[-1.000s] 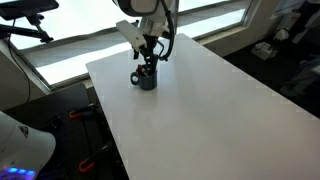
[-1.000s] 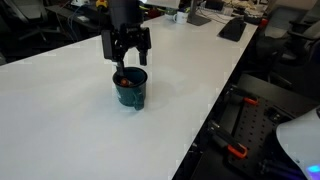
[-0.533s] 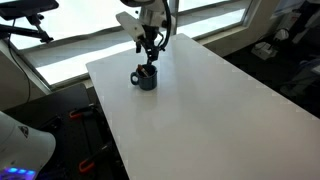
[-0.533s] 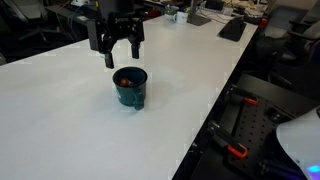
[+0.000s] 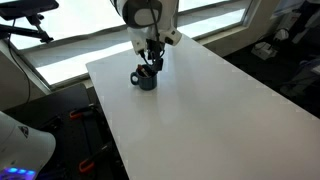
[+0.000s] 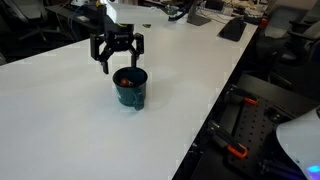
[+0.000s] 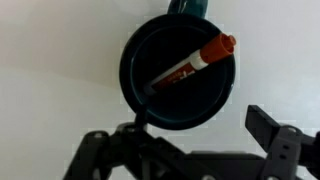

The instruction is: Remove the marker from the cup

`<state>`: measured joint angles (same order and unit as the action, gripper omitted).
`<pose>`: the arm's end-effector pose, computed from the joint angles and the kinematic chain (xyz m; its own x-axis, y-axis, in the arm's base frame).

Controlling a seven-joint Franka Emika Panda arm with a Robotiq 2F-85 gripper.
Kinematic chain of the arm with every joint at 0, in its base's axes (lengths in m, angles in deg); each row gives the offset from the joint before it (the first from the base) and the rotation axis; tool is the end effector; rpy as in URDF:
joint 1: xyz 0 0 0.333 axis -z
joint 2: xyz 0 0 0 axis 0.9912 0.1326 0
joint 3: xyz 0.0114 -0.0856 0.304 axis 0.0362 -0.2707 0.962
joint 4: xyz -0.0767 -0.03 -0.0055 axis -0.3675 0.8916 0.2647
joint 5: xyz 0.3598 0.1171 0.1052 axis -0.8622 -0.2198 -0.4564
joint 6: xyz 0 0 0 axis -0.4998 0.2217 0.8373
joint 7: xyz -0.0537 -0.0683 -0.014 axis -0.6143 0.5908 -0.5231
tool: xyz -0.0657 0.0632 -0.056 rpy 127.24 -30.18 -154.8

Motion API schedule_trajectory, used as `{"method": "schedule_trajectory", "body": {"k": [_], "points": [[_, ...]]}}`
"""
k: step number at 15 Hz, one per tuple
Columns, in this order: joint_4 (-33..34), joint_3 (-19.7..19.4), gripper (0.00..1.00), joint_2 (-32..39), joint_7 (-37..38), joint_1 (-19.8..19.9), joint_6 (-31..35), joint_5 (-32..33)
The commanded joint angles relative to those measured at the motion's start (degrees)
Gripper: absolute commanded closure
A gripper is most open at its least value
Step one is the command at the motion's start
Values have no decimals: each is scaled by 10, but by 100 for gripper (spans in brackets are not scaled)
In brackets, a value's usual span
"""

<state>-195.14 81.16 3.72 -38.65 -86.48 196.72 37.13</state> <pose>0.5283 0.0856 0.2063 0.9742 -0.2068 -0.0906 -0.2192 -0.9625 -0.1596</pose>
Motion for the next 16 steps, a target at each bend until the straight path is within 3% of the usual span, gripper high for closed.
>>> {"method": "schedule_trajectory", "body": {"k": [1,7,11,16], "points": [[1,1,0,2,4,1,1,-2],[1,-4,0,-3,22,-6,-2,10],[1,-8,0,-28,40,-12,-34,31],[-13,9,0,-71,11,-2,-89,5]]}}
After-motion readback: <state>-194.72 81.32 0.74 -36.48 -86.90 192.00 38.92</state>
